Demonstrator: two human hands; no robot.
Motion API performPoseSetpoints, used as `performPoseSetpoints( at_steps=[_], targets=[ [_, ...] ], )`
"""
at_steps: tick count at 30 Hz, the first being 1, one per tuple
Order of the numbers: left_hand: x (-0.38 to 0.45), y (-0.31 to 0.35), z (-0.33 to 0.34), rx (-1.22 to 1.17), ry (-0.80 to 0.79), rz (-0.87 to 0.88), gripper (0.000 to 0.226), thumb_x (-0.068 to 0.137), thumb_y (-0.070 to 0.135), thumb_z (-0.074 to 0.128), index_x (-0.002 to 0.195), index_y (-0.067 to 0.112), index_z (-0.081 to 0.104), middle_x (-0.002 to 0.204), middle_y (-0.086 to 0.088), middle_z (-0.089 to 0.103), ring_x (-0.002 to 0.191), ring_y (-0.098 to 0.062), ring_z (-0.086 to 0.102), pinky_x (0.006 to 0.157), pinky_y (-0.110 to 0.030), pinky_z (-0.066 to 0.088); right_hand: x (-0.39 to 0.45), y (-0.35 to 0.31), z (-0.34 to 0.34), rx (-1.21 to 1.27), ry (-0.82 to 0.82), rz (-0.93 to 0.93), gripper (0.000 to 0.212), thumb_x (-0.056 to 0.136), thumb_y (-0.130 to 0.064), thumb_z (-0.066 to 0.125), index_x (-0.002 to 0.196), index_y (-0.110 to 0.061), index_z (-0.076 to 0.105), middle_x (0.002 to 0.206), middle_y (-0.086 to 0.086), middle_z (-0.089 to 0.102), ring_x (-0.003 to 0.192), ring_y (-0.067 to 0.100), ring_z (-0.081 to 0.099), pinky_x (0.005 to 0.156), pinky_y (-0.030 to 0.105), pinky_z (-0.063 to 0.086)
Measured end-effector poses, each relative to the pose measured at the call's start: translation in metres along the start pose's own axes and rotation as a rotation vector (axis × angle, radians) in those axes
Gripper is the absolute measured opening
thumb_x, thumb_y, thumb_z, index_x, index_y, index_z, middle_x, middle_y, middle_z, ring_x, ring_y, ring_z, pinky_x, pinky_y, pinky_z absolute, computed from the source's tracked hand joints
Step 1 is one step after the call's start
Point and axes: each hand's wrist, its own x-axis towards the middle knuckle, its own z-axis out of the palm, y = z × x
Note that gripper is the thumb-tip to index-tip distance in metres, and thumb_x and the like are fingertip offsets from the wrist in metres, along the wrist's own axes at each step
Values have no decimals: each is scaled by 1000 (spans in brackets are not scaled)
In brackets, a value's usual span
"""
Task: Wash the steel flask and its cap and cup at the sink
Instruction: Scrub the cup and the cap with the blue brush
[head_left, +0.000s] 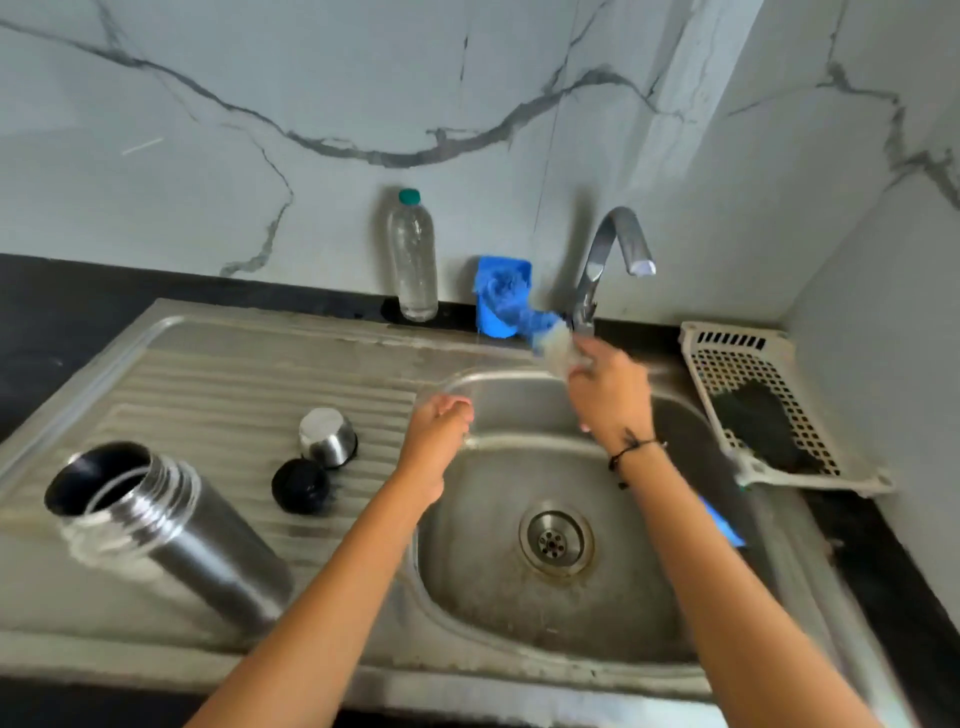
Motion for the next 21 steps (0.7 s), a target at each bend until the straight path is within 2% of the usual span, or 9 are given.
performPoseSetpoints(
  at_steps=[2, 4, 6, 8, 10, 13, 16, 21],
  targets=[
    [-9, -14, -10, 14, 47, -17, 22, 86, 1, 53, 73, 18, 57, 76, -5, 57, 72, -17, 50, 59, -20, 37, -29, 27, 31, 173, -63, 116, 43, 89, -5, 47, 130, -17, 56, 110, 16, 67, 86, 34, 65, 71, 32, 56],
    [-17, -26, -17, 41, 82, -39, 21, 87, 2, 53, 78, 20, 59, 76, -2, 60, 74, -15, 54, 59, -16, 39, -51, 49, 57, 370, -105, 262, 42, 91, -3, 47, 130, -16, 55, 100, 9, 67, 69, 25, 64, 49, 20, 52],
    [-21, -35, -22, 112, 92, -30, 20, 87, 3, 54, 79, 21, 59, 83, -5, 63, 79, -19, 56, 63, -21, 41, -65, 65, 74, 540, -120, 382, 41, 92, -2, 47, 130, -15, 55, 88, 3, 61, 65, 21, 59, 42, 17, 48],
    [-23, -42, -26, 226, 100, 11, 17, 87, 4, 54, 82, 18, 62, 92, -12, 66, 84, -21, 58, 74, -27, 44, -73, 75, 85, 617, -142, 397, 42, 92, 0, 47, 130, -14, 54, 87, 3, 60, 65, 21, 56, 44, 19, 50],
    [-23, -43, -29, 417, 107, 67, 16, 86, 6, 55, 95, 13, 66, 100, -12, 68, 92, -24, 61, 83, -30, 45, -75, 80, 91, 633, -164, 375, 40, 92, -2, 49, 129, -15, 55, 98, 7, 62, 66, 21, 58, 47, 21, 52],
    [-22, -33, -32, 754, 98, 225, 25, 86, 3, 53, 107, 6, 65, 106, -13, 67, 100, -29, 61, 85, -30, 43, -73, 83, 94, 640, -171, 332, 38, 92, -2, 52, 127, -14, 56, 103, 12, 63, 62, 20, 58, 47, 21, 52],
    [-17, -19, -35, 991, 123, 348, 27, 87, 2, 50, 111, 4, 62, 115, -17, 60, 109, -33, 55, 87, -34, 40, -68, 83, 98, 667, -171, 313, 37, 92, 0, 52, 127, -11, 56, 97, 7, 62, 60, 18, 57, 49, 21, 53],
    [1, -4, -47, 1318, 278, 417, 39, 88, 1, 54, 126, 2, 53, 125, -19, 50, 115, -32, 44, 94, -37, 42, -63, 86, 107, 702, -204, 267, 38, 91, 1, 54, 127, -10, 56, 108, 8, 62, 69, 22, 60, 48, 20, 53]
  ],
)
